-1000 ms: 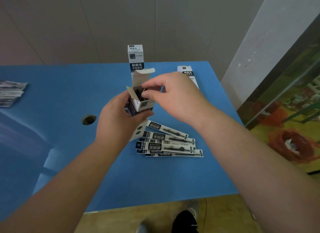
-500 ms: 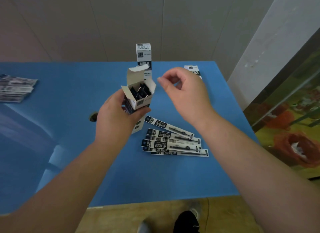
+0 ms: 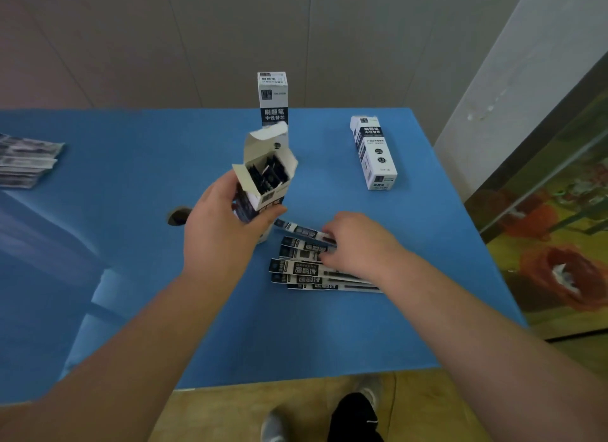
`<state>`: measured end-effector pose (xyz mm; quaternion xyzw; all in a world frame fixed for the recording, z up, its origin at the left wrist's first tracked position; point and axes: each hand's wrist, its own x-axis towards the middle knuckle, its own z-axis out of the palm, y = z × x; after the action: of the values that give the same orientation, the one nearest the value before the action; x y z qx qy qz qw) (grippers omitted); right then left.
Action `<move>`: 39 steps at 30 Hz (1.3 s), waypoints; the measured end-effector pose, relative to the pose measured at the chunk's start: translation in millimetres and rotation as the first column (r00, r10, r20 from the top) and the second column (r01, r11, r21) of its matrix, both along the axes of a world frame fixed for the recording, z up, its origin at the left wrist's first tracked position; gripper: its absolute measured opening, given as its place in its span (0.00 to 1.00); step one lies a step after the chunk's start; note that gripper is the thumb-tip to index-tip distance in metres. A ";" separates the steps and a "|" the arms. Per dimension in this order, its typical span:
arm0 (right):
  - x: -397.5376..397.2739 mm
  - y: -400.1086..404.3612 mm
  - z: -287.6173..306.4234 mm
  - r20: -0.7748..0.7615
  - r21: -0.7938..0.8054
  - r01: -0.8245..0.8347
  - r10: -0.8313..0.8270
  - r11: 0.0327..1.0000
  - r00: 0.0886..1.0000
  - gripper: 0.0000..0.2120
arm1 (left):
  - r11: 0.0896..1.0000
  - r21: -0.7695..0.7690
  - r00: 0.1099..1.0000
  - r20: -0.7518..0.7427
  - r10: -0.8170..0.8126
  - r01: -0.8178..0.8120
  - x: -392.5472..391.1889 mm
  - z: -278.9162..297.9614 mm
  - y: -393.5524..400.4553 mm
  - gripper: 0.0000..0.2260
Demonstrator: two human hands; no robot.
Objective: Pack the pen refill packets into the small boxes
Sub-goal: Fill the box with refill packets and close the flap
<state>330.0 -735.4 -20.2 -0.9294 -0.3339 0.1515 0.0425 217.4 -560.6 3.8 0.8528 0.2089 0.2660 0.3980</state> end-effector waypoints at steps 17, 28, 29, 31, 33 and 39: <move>3.7 19.7 1.6 0.108 -0.180 0.019 0.001 0.983 0.994 0.05 | 0.997 0.069 0.999 -0.009 -0.046 0.047 2.7 0.6 -1.3 0.21; 11.5 28.7 16.1 0.097 -0.295 0.083 -0.056 0.952 0.994 0.08 | 0.998 0.043 0.999 -0.008 -0.053 0.053 0.9 -0.4 2.7 0.20; 13.7 26.3 15.9 0.076 -0.242 0.108 -0.092 0.964 0.993 0.06 | 0.998 0.042 0.999 -0.009 -0.054 0.054 0.7 -0.4 2.8 0.20; 16.7 20.2 17.5 0.033 -0.128 0.165 -0.162 0.978 0.986 0.05 | 0.997 0.044 0.998 -0.011 -0.057 0.057 0.5 -0.2 2.9 0.20; 19.6 14.6 24.8 -0.026 -0.035 0.193 -0.194 0.981 0.981 0.05 | 0.997 0.048 0.998 -0.011 -0.062 0.063 1.5 0.1 3.2 0.20; 26.0 1.4 60.7 -0.154 0.228 0.277 -0.247 0.933 0.957 0.08 | 0.995 0.060 0.997 -0.012 -0.077 0.077 2.5 -0.7 4.4 0.21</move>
<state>356.1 -734.0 40.4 -0.9420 -0.2198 0.1586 0.1981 219.9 -556.2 3.1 0.8731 0.1698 0.2525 0.3810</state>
